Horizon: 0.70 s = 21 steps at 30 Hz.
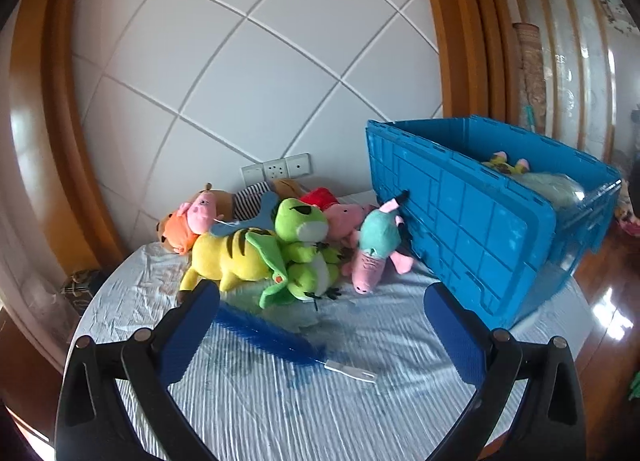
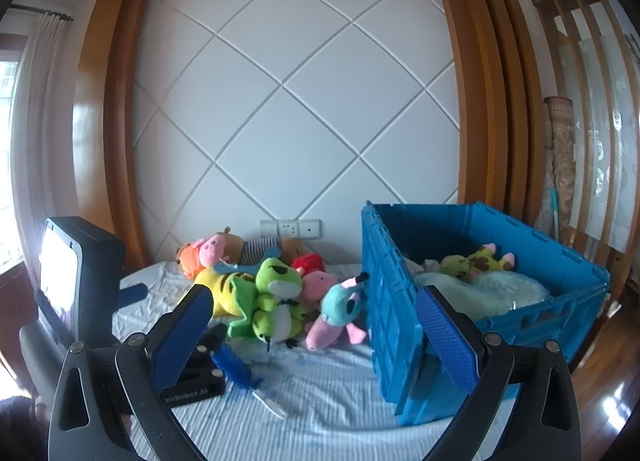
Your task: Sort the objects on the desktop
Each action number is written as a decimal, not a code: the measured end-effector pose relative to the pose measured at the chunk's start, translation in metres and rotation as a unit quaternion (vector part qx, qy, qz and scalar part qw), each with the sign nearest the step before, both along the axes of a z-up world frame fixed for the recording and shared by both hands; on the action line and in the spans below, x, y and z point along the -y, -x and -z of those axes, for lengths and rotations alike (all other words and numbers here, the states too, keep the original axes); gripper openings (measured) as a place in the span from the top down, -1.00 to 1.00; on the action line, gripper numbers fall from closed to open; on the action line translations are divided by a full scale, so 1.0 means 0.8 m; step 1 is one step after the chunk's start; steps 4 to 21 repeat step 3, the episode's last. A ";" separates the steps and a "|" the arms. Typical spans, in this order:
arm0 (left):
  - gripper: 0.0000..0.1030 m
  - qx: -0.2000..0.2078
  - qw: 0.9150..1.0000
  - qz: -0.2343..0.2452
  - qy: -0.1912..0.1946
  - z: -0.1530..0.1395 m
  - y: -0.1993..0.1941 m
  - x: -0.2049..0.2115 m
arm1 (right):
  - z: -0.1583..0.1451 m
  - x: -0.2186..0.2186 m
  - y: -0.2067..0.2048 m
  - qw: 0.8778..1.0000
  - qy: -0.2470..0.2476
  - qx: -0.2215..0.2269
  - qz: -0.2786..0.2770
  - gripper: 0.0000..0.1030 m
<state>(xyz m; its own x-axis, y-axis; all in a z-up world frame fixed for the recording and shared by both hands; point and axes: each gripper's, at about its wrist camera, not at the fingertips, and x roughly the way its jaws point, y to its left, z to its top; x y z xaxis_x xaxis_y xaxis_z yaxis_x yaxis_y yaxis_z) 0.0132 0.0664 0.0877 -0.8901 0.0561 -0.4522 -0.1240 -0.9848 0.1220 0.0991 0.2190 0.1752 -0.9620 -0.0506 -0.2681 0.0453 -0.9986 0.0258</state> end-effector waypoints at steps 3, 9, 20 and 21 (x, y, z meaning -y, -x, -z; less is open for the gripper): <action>-1.00 0.003 1.000 0.009 -0.003 0.004 -0.002 -0.002 | 0.001 0.000 0.000 1.000 -0.001 0.002 0.000 -0.99; -1.00 0.003 1.000 0.009 -0.003 0.004 -0.002 -0.002 | 0.001 0.000 0.000 1.000 -0.001 0.002 0.000 -0.99; -1.00 0.003 1.000 0.009 -0.003 0.004 -0.002 -0.002 | 0.001 0.000 0.000 1.000 -0.001 0.002 0.000 -0.99; -1.00 0.003 1.000 0.009 -0.003 0.004 -0.002 -0.002 | 0.001 0.000 0.000 1.000 -0.001 0.002 0.000 -0.99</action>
